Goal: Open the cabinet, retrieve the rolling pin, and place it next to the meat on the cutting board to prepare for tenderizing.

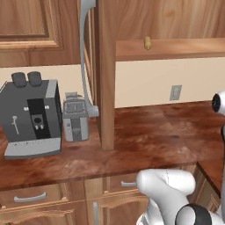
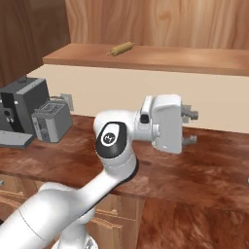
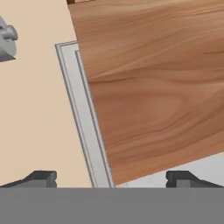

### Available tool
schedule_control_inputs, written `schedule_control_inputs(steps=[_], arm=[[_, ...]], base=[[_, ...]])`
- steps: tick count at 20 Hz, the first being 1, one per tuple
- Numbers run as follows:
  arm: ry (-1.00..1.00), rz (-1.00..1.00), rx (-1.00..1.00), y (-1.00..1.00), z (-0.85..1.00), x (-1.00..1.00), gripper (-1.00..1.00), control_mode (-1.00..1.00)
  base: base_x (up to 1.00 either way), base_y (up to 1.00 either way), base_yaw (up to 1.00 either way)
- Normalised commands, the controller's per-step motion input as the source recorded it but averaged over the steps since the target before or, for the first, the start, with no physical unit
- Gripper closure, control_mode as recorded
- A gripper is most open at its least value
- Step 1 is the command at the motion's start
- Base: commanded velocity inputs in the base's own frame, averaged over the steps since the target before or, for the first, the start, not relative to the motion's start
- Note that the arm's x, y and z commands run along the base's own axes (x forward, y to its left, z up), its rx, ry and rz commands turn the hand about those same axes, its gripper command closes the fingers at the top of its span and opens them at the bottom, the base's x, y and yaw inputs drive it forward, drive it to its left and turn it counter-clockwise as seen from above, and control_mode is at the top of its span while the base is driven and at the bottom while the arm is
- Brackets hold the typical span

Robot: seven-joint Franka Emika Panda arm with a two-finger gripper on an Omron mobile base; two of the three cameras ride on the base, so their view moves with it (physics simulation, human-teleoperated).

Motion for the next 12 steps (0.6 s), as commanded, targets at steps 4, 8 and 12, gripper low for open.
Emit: schedule_control_inputs(steps=[4, 8, 12], arm=[[0.0, 0.01, 0.17, 0.52, 0.22, -0.45, -1.0, -1.0], [0.0, 0.0, 0.2, 0.52, 0.23, -0.34, -1.0, -1.0], [0.0, 0.01, 0.23, 0.51, 0.24, -0.16, -1.0, -1.0]], base=[[0.0, 0.0, 0.0], [0.0, 0.0, 0.0], [0.0, 0.0, 0.0]])
